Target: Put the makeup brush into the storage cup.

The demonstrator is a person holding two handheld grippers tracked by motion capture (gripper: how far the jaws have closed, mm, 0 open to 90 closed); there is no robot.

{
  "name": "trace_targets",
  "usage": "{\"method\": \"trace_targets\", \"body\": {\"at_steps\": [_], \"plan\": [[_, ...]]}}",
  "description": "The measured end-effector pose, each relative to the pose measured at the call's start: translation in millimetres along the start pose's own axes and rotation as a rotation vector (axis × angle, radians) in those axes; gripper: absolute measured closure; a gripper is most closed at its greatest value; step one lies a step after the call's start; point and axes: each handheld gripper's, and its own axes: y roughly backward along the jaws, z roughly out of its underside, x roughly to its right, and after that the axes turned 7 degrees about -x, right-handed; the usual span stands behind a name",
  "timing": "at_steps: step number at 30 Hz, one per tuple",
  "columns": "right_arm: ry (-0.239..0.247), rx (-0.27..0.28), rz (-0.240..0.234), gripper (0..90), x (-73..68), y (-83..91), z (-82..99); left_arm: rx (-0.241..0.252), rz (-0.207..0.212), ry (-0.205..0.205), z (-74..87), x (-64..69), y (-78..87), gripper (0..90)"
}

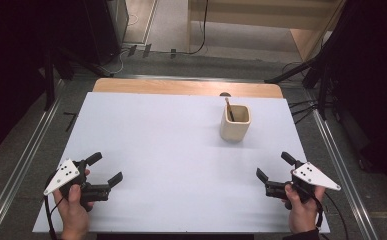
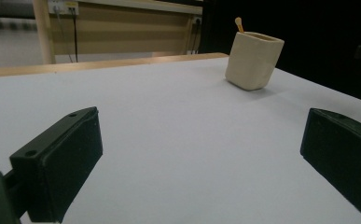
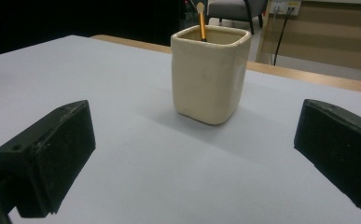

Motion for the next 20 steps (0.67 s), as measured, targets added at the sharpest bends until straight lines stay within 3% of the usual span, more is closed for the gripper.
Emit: {"method": "trace_targets", "body": {"at_steps": [20], "plan": [[-0.014,-0.012,0.007,0.0,4.6,7.7,4.6,-0.005,-0.001,-0.004,-0.2,-0.4,-1.4,0.0]]}}
